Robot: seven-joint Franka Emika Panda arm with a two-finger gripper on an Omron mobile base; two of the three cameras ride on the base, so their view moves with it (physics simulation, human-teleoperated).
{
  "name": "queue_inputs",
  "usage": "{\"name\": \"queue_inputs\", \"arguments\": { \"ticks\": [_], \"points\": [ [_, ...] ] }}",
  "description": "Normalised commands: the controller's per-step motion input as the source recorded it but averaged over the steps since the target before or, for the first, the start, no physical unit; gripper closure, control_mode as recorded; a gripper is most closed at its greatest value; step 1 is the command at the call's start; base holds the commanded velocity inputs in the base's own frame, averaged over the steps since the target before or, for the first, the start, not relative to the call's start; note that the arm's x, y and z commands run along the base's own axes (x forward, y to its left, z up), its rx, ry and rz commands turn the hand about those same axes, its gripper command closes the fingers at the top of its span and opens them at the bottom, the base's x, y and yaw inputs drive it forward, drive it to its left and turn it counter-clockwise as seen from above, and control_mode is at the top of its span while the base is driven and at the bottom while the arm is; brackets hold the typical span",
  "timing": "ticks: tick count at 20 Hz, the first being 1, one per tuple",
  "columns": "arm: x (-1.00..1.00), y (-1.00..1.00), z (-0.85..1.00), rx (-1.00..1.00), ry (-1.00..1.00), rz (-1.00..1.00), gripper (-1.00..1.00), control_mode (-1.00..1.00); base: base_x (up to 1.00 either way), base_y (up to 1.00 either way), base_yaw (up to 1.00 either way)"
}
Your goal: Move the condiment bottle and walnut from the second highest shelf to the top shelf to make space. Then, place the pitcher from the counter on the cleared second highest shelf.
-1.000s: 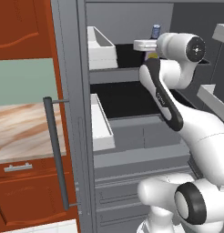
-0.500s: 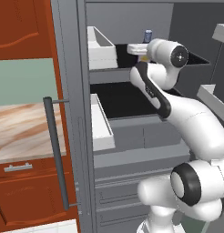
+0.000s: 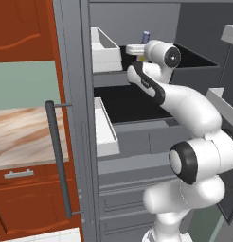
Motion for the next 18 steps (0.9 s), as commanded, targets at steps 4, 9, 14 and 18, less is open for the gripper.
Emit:
{"name": "queue_inputs", "arguments": {
  "ticks": [4,9,14,18],
  "points": [
    [0.49,0.0,-0.24,0.0,0.0,0.0,-1.0,-1.0,0.0,0.0,0.0],
    [0.47,0.0,-0.25,0.0,0.0,0.0,-1.0,-1.0,0.0,0.0,0.0],
    [0.4,0.0,-0.21,0.0,0.0,0.0,-1.0,-1.0,0.0,0.0,0.0],
    [0.06,0.0,-0.11,0.0,0.0,0.0,-1.0,-1.0,0.0,0.0,0.0]
  ]
}}
